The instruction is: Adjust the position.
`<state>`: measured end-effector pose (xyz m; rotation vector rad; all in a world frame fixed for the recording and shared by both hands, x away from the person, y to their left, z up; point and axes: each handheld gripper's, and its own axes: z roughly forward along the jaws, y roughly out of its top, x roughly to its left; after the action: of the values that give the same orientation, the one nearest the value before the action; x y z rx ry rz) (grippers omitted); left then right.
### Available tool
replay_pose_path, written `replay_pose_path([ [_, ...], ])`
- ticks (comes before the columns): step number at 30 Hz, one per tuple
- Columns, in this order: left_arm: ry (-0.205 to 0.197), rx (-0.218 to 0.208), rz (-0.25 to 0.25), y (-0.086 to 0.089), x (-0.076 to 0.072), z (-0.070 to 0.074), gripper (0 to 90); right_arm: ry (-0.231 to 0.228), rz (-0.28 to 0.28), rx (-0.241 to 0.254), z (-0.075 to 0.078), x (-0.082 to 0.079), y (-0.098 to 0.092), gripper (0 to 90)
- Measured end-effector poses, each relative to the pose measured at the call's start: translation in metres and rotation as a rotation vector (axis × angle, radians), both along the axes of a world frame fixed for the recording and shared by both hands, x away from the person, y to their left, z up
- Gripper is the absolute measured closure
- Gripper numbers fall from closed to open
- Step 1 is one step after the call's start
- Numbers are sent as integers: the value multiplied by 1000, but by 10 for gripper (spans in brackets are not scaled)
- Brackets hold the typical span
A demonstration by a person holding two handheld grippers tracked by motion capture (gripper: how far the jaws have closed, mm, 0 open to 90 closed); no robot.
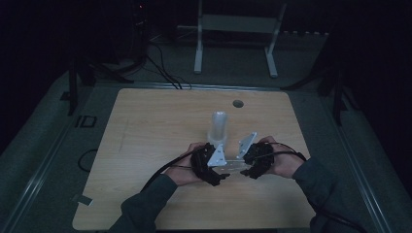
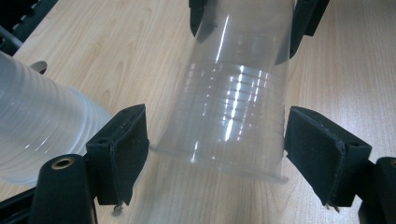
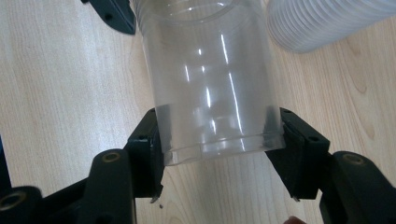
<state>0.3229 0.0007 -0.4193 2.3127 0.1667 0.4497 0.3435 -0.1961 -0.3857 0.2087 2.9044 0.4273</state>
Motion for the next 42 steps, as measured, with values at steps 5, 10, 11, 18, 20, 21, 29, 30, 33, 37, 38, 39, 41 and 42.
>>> replay_pose_path([
  [5, 5, -20, 13, 6, 2, 4, 221, -3, -23, 3, 0, 0, -6, 417],
  [10, 9, -56, 37, 13, 5, 9, 222, -4, -48, 21, 0, 2, -10, 417],
  [11, 13, -66, 42, 14, 6, 10, 226, -7, -51, 24, 0, 2, -11, 417],
  [18, 32, -100, 66, 23, 10, 13, 228, -14, -78, 74, -4, 3, -18, 418],
  [20, 38, -110, 72, 25, 11, 14, 228, -18, -88, 89, -5, 3, -20, 417],
  [21, 41, -113, 74, 26, 12, 14, 228, -20, -94, 97, -5, 3, -22, 418],
  [29, 98, -161, 80, 29, 15, 16, 228, -36, -127, 153, -7, 4, -31, 418],
  [30, 99, -163, 82, 29, 15, 16, 228, -39, -132, 160, -7, 4, -32, 419],
  [33, 107, -174, 88, 31, 17, 17, 228, -47, -141, 171, -7, 4, -35, 418],
  [37, 123, -204, 96, 33, 18, 16, 228, -59, -155, 188, -7, 4, -37, 418],
  [38, 127, -205, 98, 34, 19, 16, 228, -62, -157, 189, -7, 3, -37, 419],
  [39, 129, -209, 101, 35, 19, 15, 228, -67, -156, 190, -7, 3, -37, 419],
  [41, 129, -212, 106, 35, 19, 15, 228, -72, -158, 196, -7, 2, -36, 418],
  [42, 131, -219, 109, 35, 20, 15, 228, -74, -161, 200, -7, 1, -36, 419],
])
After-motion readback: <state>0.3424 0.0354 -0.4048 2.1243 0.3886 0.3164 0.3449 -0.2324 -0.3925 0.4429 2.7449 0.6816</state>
